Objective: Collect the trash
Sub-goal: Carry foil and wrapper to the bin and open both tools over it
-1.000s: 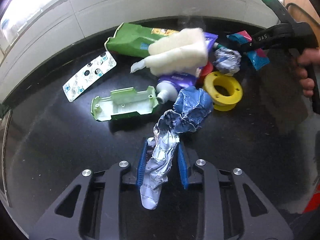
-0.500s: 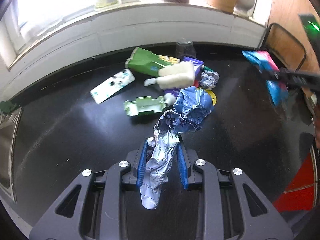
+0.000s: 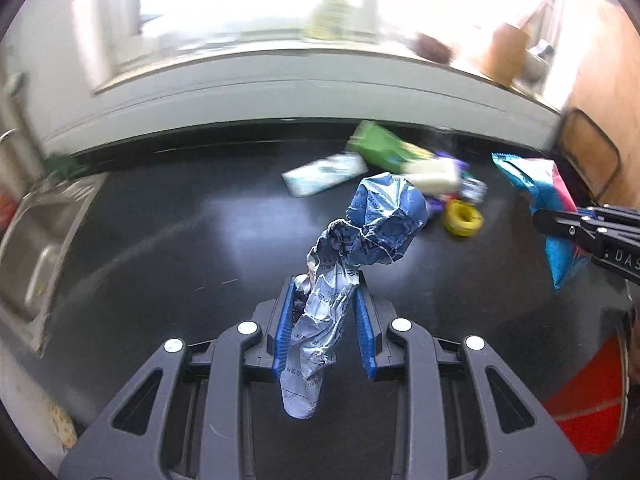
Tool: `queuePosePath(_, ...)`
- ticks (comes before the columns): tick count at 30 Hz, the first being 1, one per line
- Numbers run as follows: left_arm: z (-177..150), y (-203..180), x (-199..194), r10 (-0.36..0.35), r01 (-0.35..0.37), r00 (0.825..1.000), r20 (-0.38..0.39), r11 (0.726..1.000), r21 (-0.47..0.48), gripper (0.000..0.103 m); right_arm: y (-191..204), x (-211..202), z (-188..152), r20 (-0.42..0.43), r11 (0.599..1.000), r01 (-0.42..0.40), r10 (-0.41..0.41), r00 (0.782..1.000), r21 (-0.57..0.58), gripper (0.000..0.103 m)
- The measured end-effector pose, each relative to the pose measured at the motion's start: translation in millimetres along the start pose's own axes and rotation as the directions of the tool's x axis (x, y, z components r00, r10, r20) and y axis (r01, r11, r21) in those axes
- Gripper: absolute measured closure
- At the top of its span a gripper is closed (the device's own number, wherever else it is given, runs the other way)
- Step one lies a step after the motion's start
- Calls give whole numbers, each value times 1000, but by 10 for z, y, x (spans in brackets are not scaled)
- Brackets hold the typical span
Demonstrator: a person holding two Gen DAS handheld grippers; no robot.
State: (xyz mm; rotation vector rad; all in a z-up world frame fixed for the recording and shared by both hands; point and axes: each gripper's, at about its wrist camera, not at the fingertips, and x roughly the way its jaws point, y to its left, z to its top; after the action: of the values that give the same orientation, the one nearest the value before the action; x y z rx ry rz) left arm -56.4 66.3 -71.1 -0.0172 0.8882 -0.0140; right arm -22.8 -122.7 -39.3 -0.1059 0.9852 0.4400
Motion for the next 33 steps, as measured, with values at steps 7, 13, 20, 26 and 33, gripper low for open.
queuePosePath(7,-760,1176,-628,219,-215,976,-12,942,-258,75,1618,308,140,-71,924,-266,256,964,-276,91)
queuePosePath(13,-1824,2113,-1067,352,-389,921,-168,795,-465,75,3219,483,-332,-274,723,-527,450,850,-447,91)
queuePosePath(20,-2887,2826,-1148,377,-476,879,-291,690,-545,75,4441,838,-1271,-476,569,-646,439,762,-509,91)
queuePosePath(26,-3516,3231,-652,291,-445,892,-345,695,-565,75,4920,1572,-1719,-568,606,-632,333,753,-482,91)
queuePosePath(33,-3829,3473,-205,218,-411,902,-374,700,-584,75,5271,2132,-1773,-618,618,-623,266,740,-480,91)
